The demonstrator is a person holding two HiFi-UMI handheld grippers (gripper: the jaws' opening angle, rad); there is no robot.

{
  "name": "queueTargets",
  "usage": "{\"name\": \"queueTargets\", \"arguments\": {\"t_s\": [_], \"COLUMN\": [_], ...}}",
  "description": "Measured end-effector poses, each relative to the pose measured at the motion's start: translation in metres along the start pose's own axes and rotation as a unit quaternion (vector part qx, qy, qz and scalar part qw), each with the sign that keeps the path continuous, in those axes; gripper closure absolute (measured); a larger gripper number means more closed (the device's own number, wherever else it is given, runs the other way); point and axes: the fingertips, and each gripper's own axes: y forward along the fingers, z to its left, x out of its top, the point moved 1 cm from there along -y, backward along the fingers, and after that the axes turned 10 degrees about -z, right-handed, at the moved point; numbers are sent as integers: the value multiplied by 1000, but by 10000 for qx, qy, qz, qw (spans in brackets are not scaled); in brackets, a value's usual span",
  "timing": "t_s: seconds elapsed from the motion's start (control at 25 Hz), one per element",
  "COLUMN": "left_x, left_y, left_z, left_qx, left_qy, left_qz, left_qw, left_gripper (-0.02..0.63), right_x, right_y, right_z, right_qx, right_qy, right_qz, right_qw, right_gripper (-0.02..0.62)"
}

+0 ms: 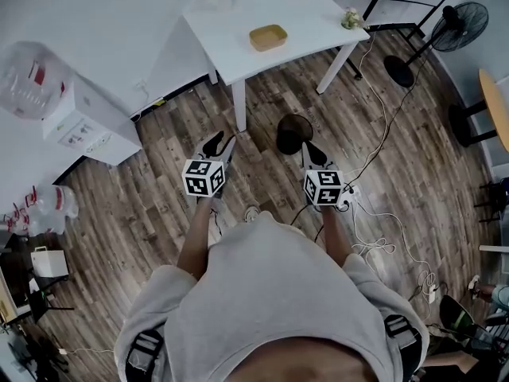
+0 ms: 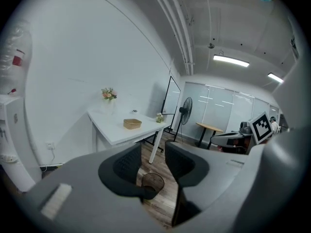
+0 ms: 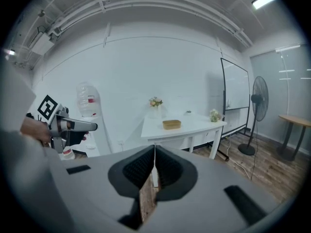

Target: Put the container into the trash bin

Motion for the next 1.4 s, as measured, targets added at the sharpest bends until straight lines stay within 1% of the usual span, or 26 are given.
{"name": "queueTargets", "arguments": {"t_s": [0.2, 0.36, 0.84, 1.04, 1.2, 1.4], "left_x": [3, 3, -8, -10, -10, 1], "left_y": [21, 35, 60, 77, 103, 148], "left_z": [22, 33, 38, 47, 58, 74], "left_qx": [-54, -86, -140, -105, -109, -99], "left_qy": [-21, -57, -112, -140, -153, -113], "left_qz": [56, 91, 291, 352, 415, 471], "left_qw": [10000, 9999, 9994, 9992, 9990, 9988], "left_gripper": [445, 445, 446, 446, 446, 446], "right_x": [-2, -5, -19, -25, -29, -19], "right_y": [27, 41, 57, 76, 101, 143], "right_z": [1, 0, -18, -19, -26, -50], "right_qx": [-46, -57, -166, -81, -17, 42], "right_qy": [28, 20, 157, 146, 197, 234], "right_qz": [113, 224, 449, 542, 591, 576], "right_qw": [9999, 9997, 9987, 9984, 9981, 9981], "right_gripper": [580, 580, 580, 580, 580, 580]}}
